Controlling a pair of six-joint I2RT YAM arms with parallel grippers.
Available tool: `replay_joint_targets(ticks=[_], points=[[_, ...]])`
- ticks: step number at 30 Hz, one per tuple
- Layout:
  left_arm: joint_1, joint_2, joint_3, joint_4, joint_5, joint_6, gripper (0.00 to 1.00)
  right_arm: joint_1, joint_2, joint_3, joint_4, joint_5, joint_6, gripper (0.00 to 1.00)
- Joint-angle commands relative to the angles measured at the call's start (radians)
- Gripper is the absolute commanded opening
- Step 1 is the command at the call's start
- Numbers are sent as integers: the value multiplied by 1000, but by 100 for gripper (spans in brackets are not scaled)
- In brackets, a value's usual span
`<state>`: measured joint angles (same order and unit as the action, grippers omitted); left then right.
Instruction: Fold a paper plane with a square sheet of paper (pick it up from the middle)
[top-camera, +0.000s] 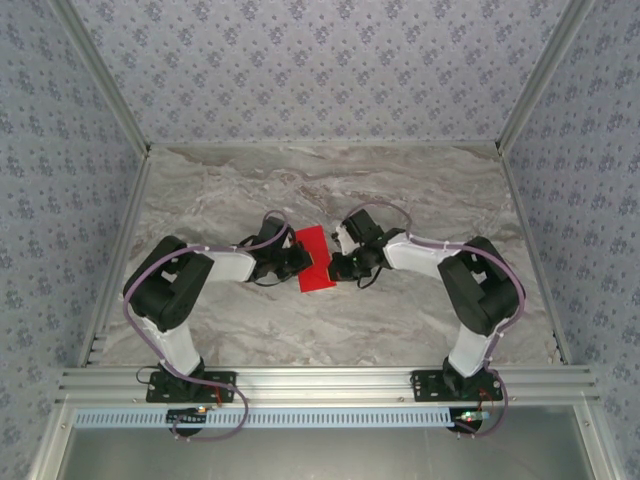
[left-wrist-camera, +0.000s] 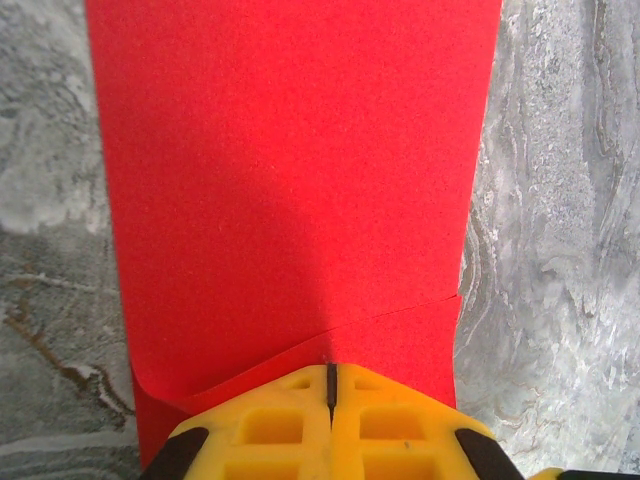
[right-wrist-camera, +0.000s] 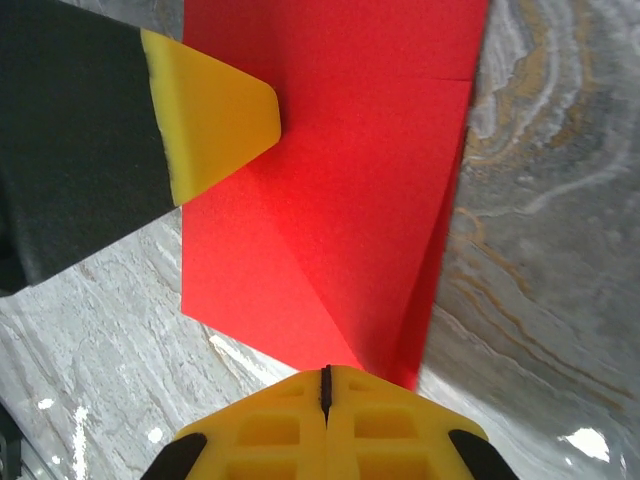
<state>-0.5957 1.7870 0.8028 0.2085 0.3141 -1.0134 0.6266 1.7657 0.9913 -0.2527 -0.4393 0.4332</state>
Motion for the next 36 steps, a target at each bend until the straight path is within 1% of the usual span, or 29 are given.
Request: replay_joint_targets(ticks=[1,7,10,14,17,22,26,30,34,36], points=[[14,-2,-18,-84,-44,31,3,-4,37,14,-7,-4,-1,1],[14,-25,1,-67,-19,70,4,-17,51,-16,-13,13,-10,1],[14,-52,6,-31,12,84,5,-21,53,-29,-10,15,-8,1],[1,-113,-25,47,43,65,7,-21,55,-41,4,5,9,1],[-29,-132,-50,82,43,38,7,-21,55,-48,19,-3,21,1],[-80,-93,-49,115,42,8,7,-20,58,-51,23,-3,24,0],[-102,-38,-27,117,35,-8,7,-20,58,-54,26,-1,27,0],[-104,0,-25,115,19,-23,5,-19,58,-59,28,-1,28,0],[-105,28,-26,162,46,-41,5,-19,60,-62,26,4,26,0],[-104,23,-28,160,42,-41,5,-19,61,-65,23,9,24,0]])
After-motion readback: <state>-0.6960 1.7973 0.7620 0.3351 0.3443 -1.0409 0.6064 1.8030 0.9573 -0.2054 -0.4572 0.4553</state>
